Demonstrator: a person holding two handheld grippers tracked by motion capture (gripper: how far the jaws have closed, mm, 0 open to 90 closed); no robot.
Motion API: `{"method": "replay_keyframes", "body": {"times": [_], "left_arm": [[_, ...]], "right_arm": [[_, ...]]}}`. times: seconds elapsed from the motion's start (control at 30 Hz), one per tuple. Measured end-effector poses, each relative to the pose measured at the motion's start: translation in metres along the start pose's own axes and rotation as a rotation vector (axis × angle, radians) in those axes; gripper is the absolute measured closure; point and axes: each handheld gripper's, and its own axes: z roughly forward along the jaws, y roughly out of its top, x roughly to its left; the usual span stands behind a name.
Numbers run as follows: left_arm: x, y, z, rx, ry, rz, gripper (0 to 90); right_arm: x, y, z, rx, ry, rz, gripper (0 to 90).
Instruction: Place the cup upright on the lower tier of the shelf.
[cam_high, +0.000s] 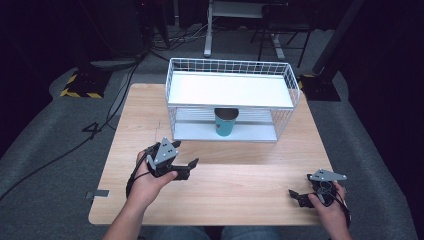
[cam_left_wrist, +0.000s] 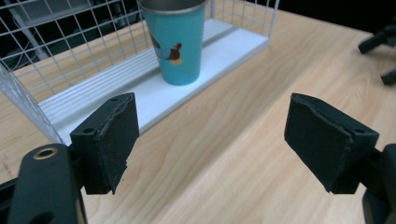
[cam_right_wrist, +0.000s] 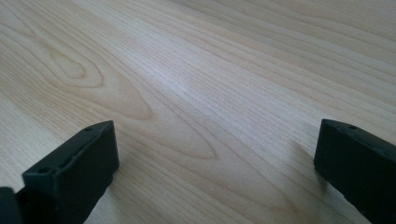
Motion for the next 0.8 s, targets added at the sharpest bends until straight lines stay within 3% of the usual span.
{"method": "replay_keyframes", "body": {"times": [0.23,0.33,0.53,0.6,0.7,0.8], "left_arm": [[-0.005,-0.011,-0.021,0.011,-0.009,0.015,18.5],[-0.006,-0.019,-0.031,0.02,0.007,0.027,18.7],[-0.01,-0.04,-0.043,0.025,-0.004,0.012,18.6],[-0.011,-0.045,-0.043,0.061,-0.019,0.009,18.9],[-0.011,-0.054,-0.045,0.078,-0.032,-0.006,18.5],[-0.008,-0.066,-0.046,0.114,-0.022,-0.018,18.4]], "right_arm": [[0.0,0.0,0.0,0.0,0.0,0.0,0.1],[0.0,0.0,0.0,0.0,0.0,0.0,0.1],[0.0,0.0,0.0,0.0,0.0,0.0,0.1],[0.0,0.0,0.0,0.0,0.0,0.0,0.1],[0.0,0.0,0.0,0.0,0.0,0.0,0.1],[0.0,0.0,0.0,0.0,0.0,0.0,0.1]]}}
